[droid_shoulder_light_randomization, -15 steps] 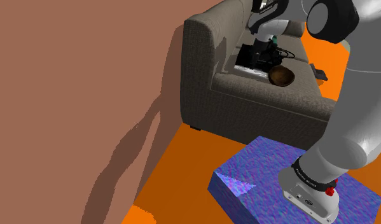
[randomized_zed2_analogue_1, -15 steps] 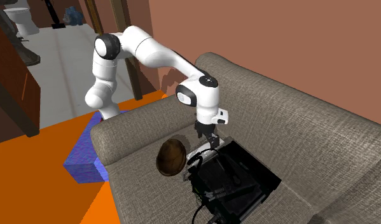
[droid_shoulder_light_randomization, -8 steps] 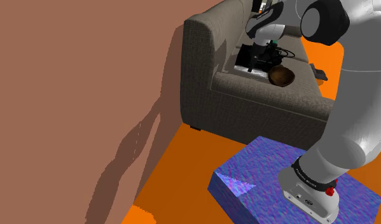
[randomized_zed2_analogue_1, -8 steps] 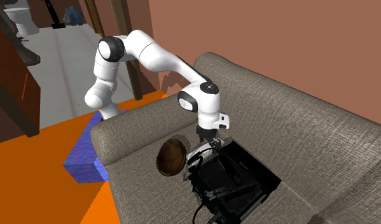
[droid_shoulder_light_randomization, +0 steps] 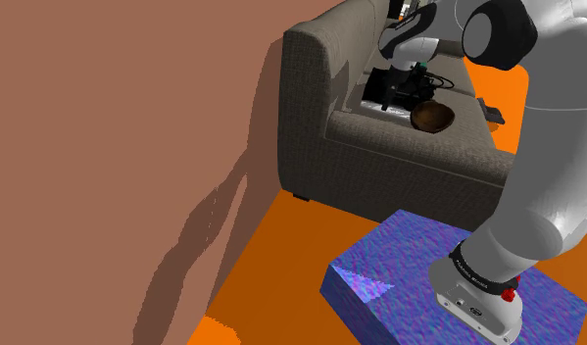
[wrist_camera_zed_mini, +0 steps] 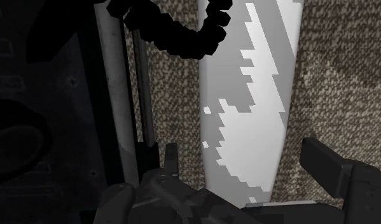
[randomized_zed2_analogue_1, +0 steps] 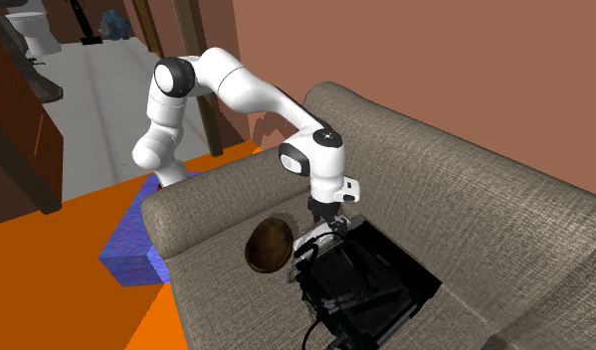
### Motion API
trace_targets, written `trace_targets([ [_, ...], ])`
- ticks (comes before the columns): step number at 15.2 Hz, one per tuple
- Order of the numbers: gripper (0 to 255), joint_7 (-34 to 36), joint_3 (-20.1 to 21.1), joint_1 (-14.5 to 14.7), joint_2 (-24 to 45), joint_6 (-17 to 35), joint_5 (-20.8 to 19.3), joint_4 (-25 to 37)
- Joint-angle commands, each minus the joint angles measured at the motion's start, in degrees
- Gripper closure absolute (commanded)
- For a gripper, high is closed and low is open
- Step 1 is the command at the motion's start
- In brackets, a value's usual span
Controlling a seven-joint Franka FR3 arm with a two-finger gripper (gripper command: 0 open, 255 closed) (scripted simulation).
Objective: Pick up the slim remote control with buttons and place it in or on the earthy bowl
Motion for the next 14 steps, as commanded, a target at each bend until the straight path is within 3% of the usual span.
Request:
trace_targets([
  [1, 255, -0.1, 0.2, -0.1, 1.2, 0.1, 0.0, -0.5],
  [10, 255, 1.1, -0.5, 1.1, -1.3, -0.7, -1.3, -1.3],
  [11, 0, 1.1, -0.5, 1.1, -1.3, -0.7, -1.3, -1.3],
  [13, 0, -1.1, -1.3, -0.1, -1.6, -5.8, -3.2, 1.0],
  [14, 0, -1.3, -1.2, -0.2, -1.3, -5.2, -2.9, 0.7],
])
